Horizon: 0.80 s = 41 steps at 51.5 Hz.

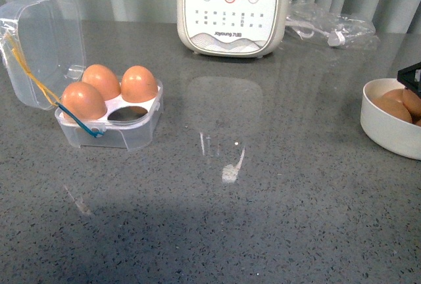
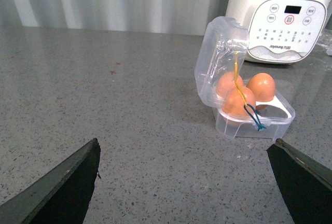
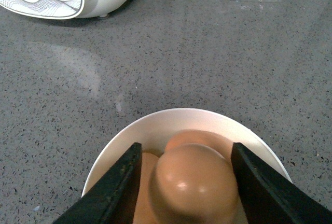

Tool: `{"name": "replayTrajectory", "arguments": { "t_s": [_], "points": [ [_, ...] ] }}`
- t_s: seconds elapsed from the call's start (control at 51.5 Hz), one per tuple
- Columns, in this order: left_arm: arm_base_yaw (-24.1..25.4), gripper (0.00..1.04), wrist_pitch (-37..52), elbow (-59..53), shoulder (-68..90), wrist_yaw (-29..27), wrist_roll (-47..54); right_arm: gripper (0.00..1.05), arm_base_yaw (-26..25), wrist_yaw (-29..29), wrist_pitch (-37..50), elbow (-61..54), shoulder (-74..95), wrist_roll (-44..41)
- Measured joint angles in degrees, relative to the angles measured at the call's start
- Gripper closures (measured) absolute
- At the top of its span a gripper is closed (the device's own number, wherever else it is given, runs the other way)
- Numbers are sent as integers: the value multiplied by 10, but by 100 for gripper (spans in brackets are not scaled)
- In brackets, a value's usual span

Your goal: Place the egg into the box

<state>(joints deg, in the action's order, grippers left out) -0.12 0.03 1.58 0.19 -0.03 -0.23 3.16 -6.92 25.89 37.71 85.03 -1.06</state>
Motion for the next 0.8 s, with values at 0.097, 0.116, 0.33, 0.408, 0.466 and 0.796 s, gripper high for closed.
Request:
{"name": "replayTrajectory", "arguments": {
  "t_s": [0.097, 0.116, 0.33, 0.408, 0.466, 0.796],
  "points": [
    [0, 7, 0, 0, 0, 0, 0, 64, 0, 0, -1, 1, -1, 2],
    [0, 7, 0, 0, 0, 0, 0, 65, 0, 0, -2, 1, -2, 3],
    [0, 7, 0, 0, 0, 0, 0, 65, 7, -2, -23, 15, -32, 9],
    [0, 7, 0, 0, 0, 0, 0, 65, 16, -6, -27, 25, -48, 9],
    [0, 7, 0, 0, 0, 0, 0, 65, 30, -18, -31, 41, -61, 9],
    [0, 7, 0, 0, 0, 0, 0, 65, 195, -128, -118, 204, 19, 14]
  ]
}}
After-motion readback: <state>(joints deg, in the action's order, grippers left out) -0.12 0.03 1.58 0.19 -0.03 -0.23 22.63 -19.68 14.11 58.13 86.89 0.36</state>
